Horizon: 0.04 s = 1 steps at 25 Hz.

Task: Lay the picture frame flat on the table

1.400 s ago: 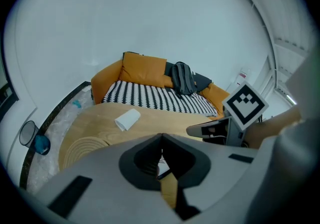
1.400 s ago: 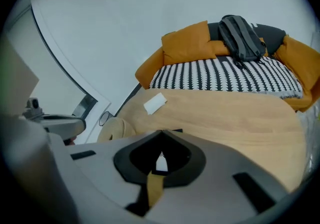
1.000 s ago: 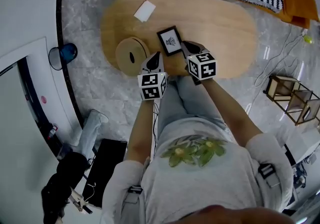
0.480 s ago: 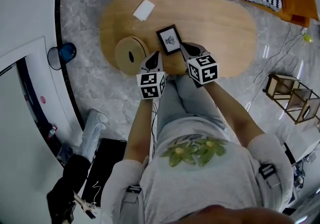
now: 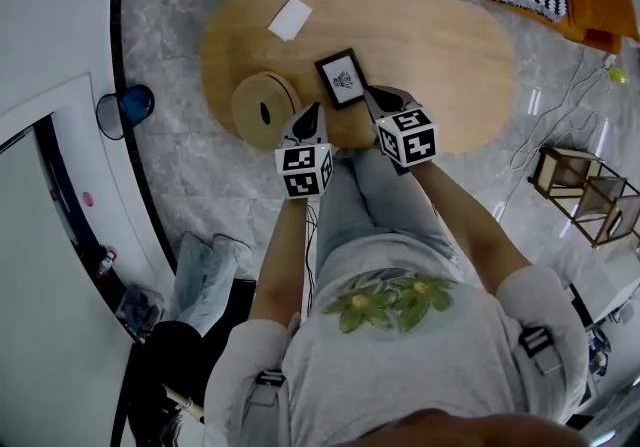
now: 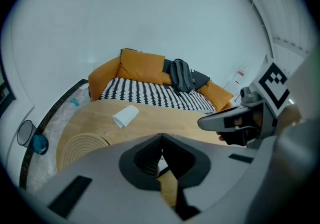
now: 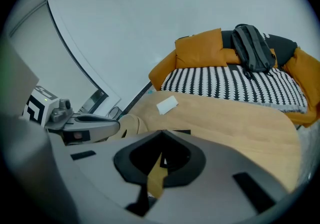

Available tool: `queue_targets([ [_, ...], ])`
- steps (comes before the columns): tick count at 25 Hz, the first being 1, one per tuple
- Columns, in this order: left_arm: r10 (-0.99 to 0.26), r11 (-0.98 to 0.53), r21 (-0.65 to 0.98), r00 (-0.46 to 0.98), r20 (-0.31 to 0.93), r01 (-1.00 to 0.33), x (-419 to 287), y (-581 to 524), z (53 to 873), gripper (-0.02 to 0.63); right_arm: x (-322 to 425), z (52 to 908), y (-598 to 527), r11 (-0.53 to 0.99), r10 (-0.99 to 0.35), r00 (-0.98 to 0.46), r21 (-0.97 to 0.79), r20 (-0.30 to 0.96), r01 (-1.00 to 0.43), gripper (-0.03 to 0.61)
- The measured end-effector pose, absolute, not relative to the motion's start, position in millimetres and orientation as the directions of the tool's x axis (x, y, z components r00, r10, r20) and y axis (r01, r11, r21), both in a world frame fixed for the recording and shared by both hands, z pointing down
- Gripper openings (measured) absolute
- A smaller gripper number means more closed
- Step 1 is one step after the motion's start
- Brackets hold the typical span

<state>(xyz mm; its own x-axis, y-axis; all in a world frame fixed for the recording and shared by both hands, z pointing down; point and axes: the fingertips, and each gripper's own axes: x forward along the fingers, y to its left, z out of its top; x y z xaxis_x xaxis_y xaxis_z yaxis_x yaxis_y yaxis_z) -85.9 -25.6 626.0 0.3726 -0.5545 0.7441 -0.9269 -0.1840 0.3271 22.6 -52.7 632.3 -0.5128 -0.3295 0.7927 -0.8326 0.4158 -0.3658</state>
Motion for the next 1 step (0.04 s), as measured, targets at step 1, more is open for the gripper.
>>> queue_targets([
  [1,-0.555,-0.182,0.327,0.372,0.744,-0.927,-86.2,-25.2,626.1,0.015,23.0,633.5,-52.1,0.416,-0.326,-0.511,-0.365,0.795,-0.833,0.006],
])
